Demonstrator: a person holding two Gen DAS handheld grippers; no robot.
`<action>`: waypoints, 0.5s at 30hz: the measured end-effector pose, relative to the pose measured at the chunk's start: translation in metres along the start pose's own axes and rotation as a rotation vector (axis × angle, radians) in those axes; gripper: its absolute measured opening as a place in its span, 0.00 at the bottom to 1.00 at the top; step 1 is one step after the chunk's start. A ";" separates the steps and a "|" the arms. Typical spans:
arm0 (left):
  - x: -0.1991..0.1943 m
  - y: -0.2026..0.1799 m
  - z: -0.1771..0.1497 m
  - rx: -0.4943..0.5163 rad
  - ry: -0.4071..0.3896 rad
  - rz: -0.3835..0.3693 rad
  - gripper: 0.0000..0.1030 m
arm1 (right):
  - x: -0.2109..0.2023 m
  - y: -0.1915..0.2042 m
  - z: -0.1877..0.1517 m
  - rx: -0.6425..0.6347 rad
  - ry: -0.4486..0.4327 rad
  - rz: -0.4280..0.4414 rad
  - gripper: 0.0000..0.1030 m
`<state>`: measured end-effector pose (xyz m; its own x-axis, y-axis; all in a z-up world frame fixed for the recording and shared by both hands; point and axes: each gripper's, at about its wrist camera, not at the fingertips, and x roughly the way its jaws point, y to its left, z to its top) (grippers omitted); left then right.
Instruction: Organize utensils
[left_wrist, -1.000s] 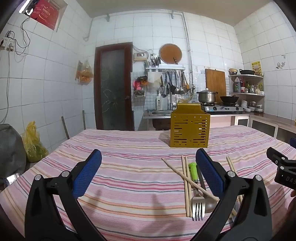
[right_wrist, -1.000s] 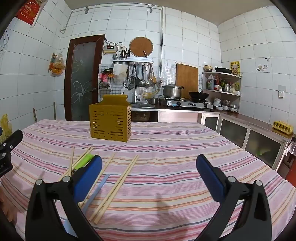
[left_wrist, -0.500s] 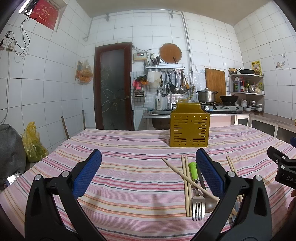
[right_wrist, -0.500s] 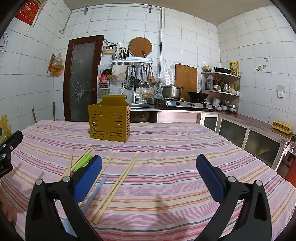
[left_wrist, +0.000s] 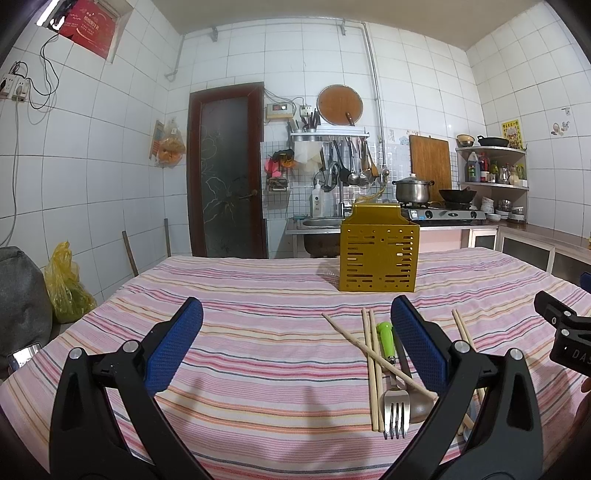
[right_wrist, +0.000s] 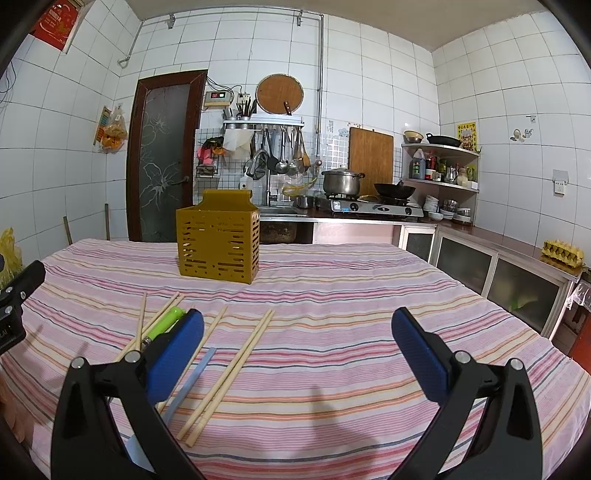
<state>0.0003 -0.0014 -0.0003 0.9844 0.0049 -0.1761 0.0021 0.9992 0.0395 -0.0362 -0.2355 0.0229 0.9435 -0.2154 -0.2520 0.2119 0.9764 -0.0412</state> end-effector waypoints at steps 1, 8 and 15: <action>0.000 0.000 0.000 0.001 0.002 0.000 0.95 | 0.001 0.000 0.000 0.001 0.001 0.001 0.96; 0.000 0.000 -0.002 0.002 0.006 -0.002 0.95 | 0.003 0.002 -0.003 0.004 0.007 -0.001 0.96; 0.002 -0.001 -0.003 0.004 0.010 -0.004 0.95 | 0.007 0.003 -0.005 0.007 0.010 0.000 0.96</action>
<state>0.0012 -0.0025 -0.0038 0.9825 0.0014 -0.1862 0.0066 0.9991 0.0424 -0.0301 -0.2339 0.0164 0.9408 -0.2157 -0.2614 0.2143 0.9762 -0.0342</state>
